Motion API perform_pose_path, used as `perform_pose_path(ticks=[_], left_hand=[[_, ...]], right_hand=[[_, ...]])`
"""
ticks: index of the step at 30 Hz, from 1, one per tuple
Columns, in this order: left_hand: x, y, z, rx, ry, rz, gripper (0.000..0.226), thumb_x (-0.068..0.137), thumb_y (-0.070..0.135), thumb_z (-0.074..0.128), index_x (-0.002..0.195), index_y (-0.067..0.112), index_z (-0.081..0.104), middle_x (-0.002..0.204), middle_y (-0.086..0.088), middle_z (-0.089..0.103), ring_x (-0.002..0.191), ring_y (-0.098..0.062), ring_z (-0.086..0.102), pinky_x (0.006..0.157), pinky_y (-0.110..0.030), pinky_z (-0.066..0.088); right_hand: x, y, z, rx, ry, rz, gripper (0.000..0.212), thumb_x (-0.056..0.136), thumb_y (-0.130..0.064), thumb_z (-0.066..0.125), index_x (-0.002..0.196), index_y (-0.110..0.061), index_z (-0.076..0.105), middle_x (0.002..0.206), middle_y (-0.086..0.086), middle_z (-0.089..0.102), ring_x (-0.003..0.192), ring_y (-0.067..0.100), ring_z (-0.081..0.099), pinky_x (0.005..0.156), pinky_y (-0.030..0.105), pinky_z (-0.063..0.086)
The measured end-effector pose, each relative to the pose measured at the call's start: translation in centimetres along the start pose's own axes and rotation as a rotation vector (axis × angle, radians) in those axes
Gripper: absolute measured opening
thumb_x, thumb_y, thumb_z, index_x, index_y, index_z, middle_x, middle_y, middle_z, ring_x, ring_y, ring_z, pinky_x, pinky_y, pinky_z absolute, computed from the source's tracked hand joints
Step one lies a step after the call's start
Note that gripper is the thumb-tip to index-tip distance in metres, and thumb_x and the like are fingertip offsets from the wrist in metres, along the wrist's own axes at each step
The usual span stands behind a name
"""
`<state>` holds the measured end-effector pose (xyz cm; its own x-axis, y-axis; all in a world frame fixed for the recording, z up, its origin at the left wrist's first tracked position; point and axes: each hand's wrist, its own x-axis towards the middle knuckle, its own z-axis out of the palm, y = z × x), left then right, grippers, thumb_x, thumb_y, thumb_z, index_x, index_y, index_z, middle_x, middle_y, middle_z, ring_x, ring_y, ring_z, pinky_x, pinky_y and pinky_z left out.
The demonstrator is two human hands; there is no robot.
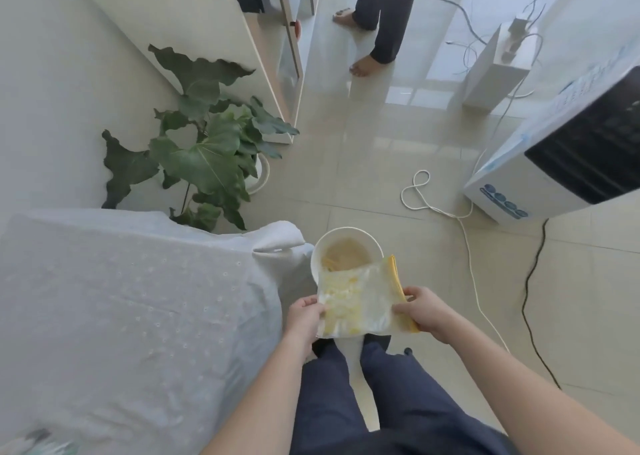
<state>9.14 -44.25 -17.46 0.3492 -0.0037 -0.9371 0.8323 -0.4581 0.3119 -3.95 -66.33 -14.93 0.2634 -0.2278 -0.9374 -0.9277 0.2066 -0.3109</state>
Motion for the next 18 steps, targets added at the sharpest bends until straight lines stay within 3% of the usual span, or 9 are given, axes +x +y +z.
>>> perform_pose_path(ticks=[4, 8, 10, 13, 18], left_hand=[[4.6, -0.1, 1.1, 0.092, 0.071, -0.019, 0.039, 0.092, -0.001, 0.064, 0.125, 0.02, 0.06, 0.119, -0.004, 0.068, 0.11, -0.026, 0.068, 0.098, -0.047, 0.06], [9.8, -0.5, 1.9, 0.169, 0.12, 0.003, 0.027, 0.091, 0.0, 0.061, 0.104, 0.022, 0.07, 0.112, 0.0, 0.071, 0.103, -0.024, 0.069, 0.095, -0.045, 0.061], [12.7, -0.9, 2.2, 0.176, 0.112, -0.02, 0.024, 0.094, 0.002, 0.062, 0.101, 0.022, 0.074, 0.112, -0.001, 0.073, 0.106, -0.024, 0.07, 0.099, -0.045, 0.06], [17.1, -1.4, 2.6, 0.18, 0.108, -0.04, 0.026, 0.096, 0.003, 0.062, 0.114, 0.017, 0.075, 0.119, -0.002, 0.072, 0.113, -0.026, 0.069, 0.105, -0.044, 0.058], [23.2, -2.2, 3.3, 0.225, 0.081, -0.041, 0.047, 0.092, -0.001, 0.061, 0.135, 0.016, 0.068, 0.135, -0.003, 0.069, 0.12, -0.025, 0.068, 0.107, -0.043, 0.057]], right_hand=[[5.4, 0.7, 1.0, 0.03, 0.055, 0.064, 0.046, 0.087, -0.011, 0.066, 0.132, -0.012, 0.064, 0.105, 0.007, 0.074, 0.093, 0.026, 0.073, 0.08, 0.04, 0.064], [10.9, 0.7, 2.3, 0.093, 0.101, 0.096, 0.066, 0.084, -0.005, 0.068, 0.146, -0.016, 0.05, 0.116, 0.012, 0.067, 0.095, 0.029, 0.073, 0.078, 0.043, 0.065], [13.5, 0.6, 2.9, 0.118, 0.128, 0.081, 0.061, 0.086, 0.001, 0.066, 0.142, -0.019, 0.053, 0.114, 0.012, 0.067, 0.093, 0.03, 0.073, 0.073, 0.04, 0.065], [17.8, 0.8, 3.8, 0.088, 0.141, 0.07, 0.047, 0.087, 0.001, 0.065, 0.128, -0.023, 0.064, 0.108, 0.013, 0.07, 0.088, 0.031, 0.076, 0.075, 0.044, 0.065], [24.0, 1.5, 4.9, 0.092, 0.16, 0.128, 0.032, 0.088, 0.001, 0.062, 0.117, -0.01, 0.07, 0.096, 0.019, 0.072, 0.087, 0.04, 0.077, 0.078, 0.054, 0.063]])
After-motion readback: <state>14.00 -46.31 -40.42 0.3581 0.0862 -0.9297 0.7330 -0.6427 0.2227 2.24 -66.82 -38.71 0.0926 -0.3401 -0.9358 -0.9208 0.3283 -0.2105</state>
